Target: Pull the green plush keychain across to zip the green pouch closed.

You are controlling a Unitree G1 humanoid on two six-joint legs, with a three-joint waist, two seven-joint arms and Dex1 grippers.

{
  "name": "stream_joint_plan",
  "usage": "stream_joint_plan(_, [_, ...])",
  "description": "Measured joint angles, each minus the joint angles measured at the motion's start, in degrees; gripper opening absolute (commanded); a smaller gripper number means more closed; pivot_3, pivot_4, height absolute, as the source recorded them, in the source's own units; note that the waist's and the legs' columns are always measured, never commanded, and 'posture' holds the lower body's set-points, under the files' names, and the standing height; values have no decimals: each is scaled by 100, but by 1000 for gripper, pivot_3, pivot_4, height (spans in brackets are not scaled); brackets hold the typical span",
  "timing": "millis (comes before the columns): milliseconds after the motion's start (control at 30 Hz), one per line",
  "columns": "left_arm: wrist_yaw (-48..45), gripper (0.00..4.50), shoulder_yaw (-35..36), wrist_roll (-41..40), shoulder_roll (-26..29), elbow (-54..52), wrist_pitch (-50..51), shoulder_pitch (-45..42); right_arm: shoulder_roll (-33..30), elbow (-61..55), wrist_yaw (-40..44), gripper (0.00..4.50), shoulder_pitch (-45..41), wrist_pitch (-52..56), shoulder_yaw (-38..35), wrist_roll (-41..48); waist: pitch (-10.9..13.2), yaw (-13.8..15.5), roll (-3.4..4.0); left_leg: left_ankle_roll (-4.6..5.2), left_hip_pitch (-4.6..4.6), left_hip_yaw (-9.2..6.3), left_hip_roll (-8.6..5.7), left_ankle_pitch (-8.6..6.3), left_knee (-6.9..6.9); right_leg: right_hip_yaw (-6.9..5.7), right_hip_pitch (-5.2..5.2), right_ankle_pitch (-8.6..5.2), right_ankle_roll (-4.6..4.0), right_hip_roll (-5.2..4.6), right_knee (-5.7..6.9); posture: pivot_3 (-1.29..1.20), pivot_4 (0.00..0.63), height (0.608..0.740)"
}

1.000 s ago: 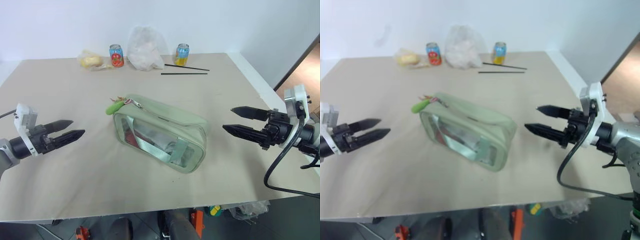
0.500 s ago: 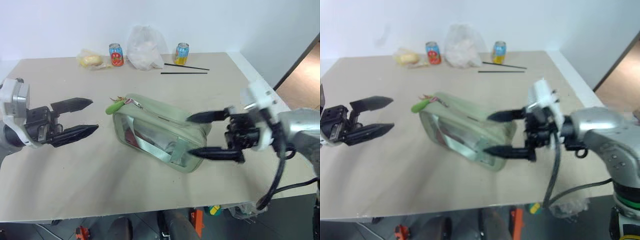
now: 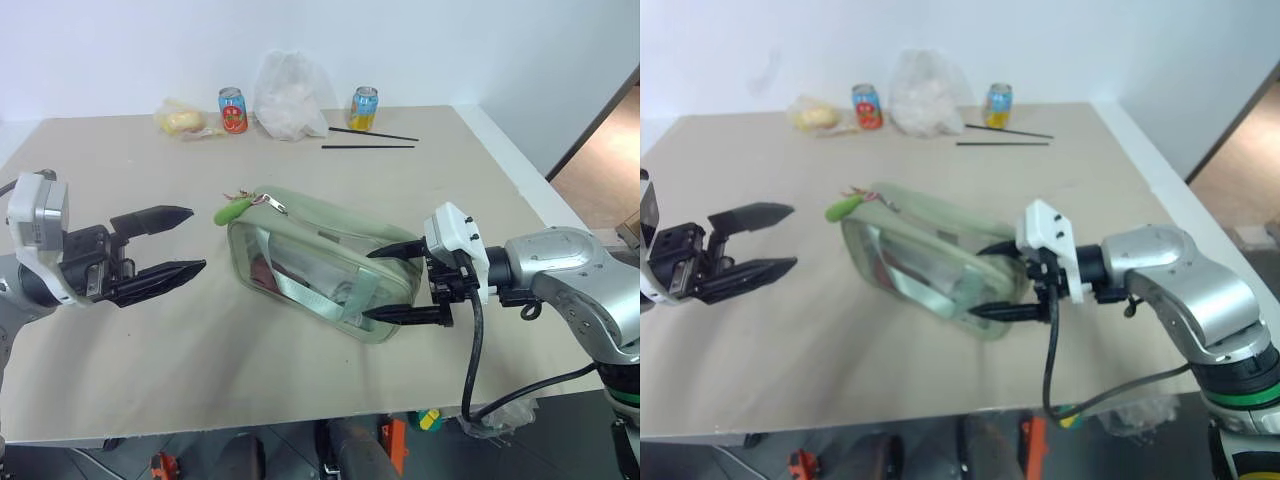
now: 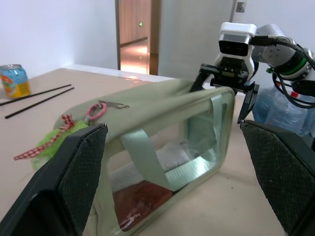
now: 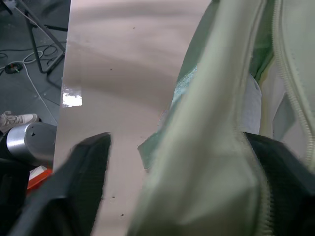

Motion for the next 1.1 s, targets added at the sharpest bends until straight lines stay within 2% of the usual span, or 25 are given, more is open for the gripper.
stream_joint_plan(67, [88, 4500, 87, -2, -20, 0, -12, 133, 66, 139, 88, 2542, -4, -131, 43, -96, 0, 3, 0, 0, -1, -2, 1, 0, 3, -2, 0, 0, -1, 1, 3, 0, 150, 740])
stream_joint_plan(100, [106, 4500, 123, -2, -27, 1, -15, 144, 81, 179, 134, 1984, -4, -167, 43, -121, 0, 8, 0, 0, -1, -4, 1, 0, 6, -4, 0, 0, -1, 1, 3, 0, 150, 740])
stream_joint_plan(133, [152, 4500, 170, -6, -31, 2, -24, 157, 109, 225, 176, 1766, -16, -209, 48, -165, 0, 12, 0, 0, -1, -4, 0, 0, 8, -4, 2, 1, -1, 0, 4, 0, 150, 740])
stream_joint_plan(300, [422, 4500, 512, -133, -175, 204, -25, 273, 164, 529, 596, 85, -71, -676, 280, -501, 0, 6, 0, 0, 1, -1, 1, 0, 15, -2, 4, 5, -1, 1, 4, 0, 150, 740])
stream_joint_plan(367, [548, 4500, 669, -195, -214, 373, -23, 325, 209, 756, 777, 30, -232, -1030, 424, -774, 0, -8, 0, 0, 2, 1, 5, 0, 22, -1, 4, 12, -3, 6, 6, 0, 150, 740])
stream_joint_plan(667, [1182, 4500, 1177, -601, -453, 1117, 103, 434, 1115, 2580, 1568, 30, -1739, -2715, 1119, -1982, 1, -8, -1, 0, 3, 2, 45, 0, 42, -3, 3, 33, -31, 49, 12, 0, 150, 740])
stream_joint_plan(867, [1428, 4500, 1291, -739, -625, 826, 187, 937, 1508, 3373, 2145, 30, -2162, -3301, 1178, -2109, 0, -2, -2, -6, -6, 5, 59, -5, 41, -1, -4, 29, -40, 38, 10, 0, 150, 740])
stream_joint_plan(1100, [1566, 4500, 1319, -1011, -675, 443, 376, 1374, 1936, 4049, 2293, 30, -2288, -3495, 1185, -2122, 1, -3, -2, -8, 1, 8, 69, -5, 44, -2, -3, 36, -53, 50, 14, 0, 150, 740])
